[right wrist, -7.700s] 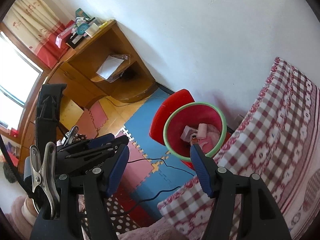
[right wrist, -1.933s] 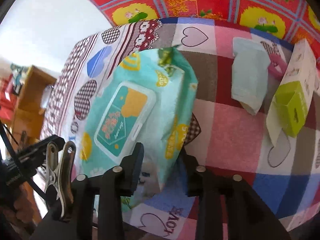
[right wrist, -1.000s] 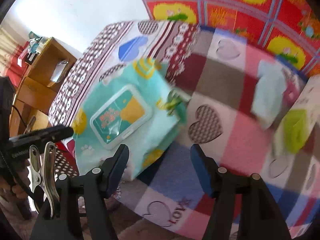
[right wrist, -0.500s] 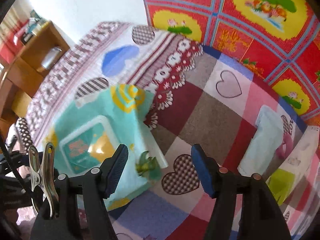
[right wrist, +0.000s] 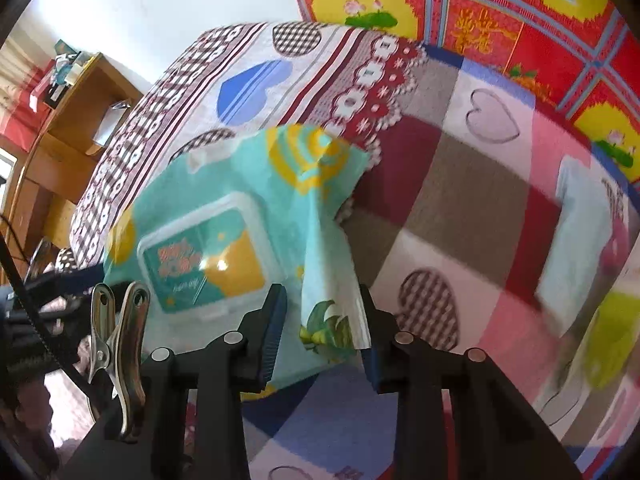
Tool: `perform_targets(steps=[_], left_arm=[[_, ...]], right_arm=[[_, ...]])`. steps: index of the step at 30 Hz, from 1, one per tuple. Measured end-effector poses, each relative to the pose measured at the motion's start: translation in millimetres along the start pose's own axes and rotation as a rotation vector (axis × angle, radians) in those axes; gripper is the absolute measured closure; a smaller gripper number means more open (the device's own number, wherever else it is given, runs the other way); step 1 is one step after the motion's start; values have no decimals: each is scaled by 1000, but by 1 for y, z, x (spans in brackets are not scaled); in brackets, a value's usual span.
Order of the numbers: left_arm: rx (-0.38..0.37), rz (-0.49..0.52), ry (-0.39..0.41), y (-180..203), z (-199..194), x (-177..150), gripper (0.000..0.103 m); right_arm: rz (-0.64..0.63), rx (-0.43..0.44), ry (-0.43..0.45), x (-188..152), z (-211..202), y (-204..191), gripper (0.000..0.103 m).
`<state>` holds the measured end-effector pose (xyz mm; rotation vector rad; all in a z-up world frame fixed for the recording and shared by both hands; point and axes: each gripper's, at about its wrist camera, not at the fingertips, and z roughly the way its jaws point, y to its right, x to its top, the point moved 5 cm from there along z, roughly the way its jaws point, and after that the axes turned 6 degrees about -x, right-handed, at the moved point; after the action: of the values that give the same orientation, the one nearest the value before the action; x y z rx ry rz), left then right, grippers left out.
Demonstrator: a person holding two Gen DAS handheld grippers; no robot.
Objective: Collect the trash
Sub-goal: 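Carry the wipes pack held by both tools over to the red bucket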
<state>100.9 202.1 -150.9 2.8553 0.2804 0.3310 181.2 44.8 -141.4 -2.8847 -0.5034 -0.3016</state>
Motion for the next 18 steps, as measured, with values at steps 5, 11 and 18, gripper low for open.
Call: perform_targets(steps=[5, 11, 18], left_arm=[[18, 57, -4, -1, 3, 6, 44], [-10, 86, -47, -7, 14, 12, 44], [-53, 163, -65, -13, 16, 17, 44]], right_arm=[[53, -15, 9, -9, 0, -7, 68], [118, -36, 21, -12, -1, -7, 68], [166, -89, 38, -14, -2, -12, 68]])
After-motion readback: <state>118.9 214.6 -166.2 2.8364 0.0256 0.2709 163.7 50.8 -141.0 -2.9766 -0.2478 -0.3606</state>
